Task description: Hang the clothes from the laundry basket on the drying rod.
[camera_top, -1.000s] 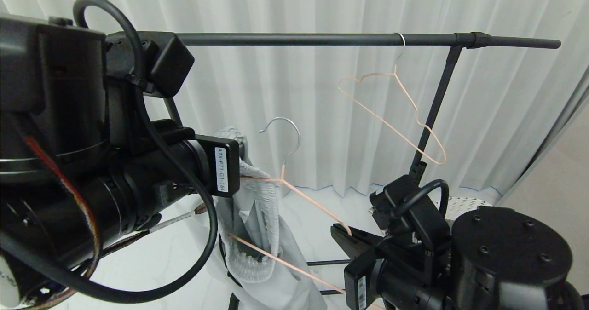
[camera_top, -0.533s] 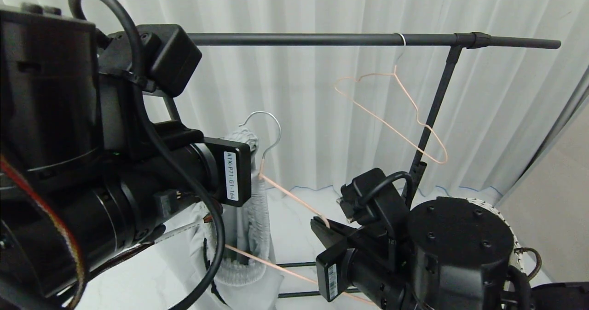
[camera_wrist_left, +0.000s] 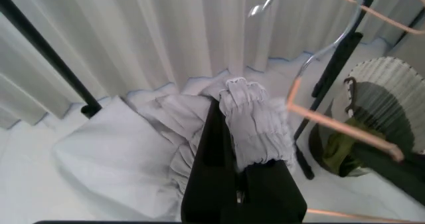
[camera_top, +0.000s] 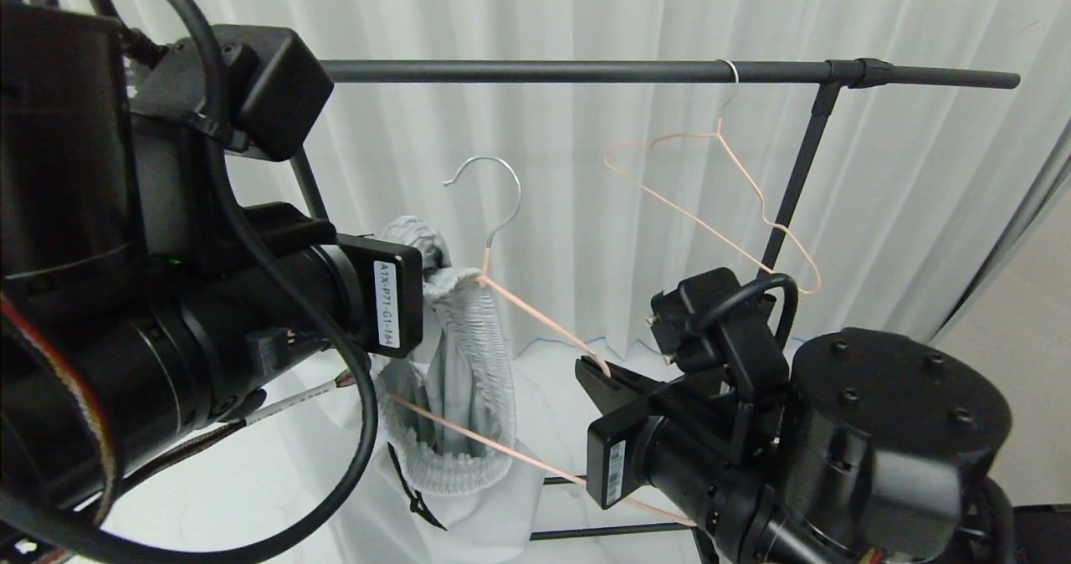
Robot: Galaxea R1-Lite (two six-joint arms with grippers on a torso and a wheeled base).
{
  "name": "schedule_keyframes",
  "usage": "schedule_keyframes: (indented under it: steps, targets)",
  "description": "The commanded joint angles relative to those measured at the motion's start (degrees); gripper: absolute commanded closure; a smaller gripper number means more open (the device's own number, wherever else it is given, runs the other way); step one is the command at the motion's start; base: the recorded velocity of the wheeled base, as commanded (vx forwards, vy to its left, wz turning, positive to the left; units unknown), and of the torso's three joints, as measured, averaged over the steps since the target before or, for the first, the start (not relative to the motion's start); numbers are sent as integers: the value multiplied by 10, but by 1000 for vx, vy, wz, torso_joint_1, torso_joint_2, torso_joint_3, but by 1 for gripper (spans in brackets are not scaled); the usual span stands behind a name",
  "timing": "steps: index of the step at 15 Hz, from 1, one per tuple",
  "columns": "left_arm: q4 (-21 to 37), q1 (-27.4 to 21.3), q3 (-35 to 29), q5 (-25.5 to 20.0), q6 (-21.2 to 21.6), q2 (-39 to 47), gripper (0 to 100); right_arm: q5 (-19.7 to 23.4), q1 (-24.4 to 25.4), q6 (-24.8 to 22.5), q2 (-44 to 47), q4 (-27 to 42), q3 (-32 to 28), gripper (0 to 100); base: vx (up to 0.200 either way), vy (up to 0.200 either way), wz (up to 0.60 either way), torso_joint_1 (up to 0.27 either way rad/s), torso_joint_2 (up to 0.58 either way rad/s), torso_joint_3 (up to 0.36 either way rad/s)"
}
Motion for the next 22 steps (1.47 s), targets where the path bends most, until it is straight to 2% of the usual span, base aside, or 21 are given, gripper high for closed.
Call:
schedule_keyframes:
  steps: [1, 4, 5, 7, 13, 16, 17, 22]
  targets:
    - [-1, 0, 9, 1, 4, -5, 100, -3, -1, -1, -20, -1, -1, 100, 0, 0, 0, 0, 0, 0]
    - [-3, -12, 9, 2, 4, -5, 100, -3, -5, -6, -33, -10, -1, 100, 0, 0, 0, 0, 0, 0]
    - [-3, -37, 12, 2, 3, -6, 100, -3, -9, -17, -34, -23, -1, 100, 0, 0, 0, 0, 0, 0]
    - [-6, -53, 30, 2, 3, -7, 100, -3, -12, -31, -34, -38, -1, 100, 0, 0, 0, 0, 0, 0]
    - [-9, -53, 35, 2, 5, -10, 100, -3, -9, -59, -50, -63, 0, 100, 0, 0, 0, 0, 0, 0]
    - [-28, -53, 36, 2, 5, -9, 100, -2, -9, -73, -51, -76, -1, 100, 0, 0, 0, 0, 0, 0]
    - [-29, -54, 36, 2, 5, -9, 0, -1, -8, -75, -51, -78, -1, 100, 0, 0, 0, 0, 0, 0]
    - [-29, -65, 50, 0, 5, -29, 0, -1, -8, -89, -63, -85, 1, 100, 0, 0, 0, 0, 0, 0]
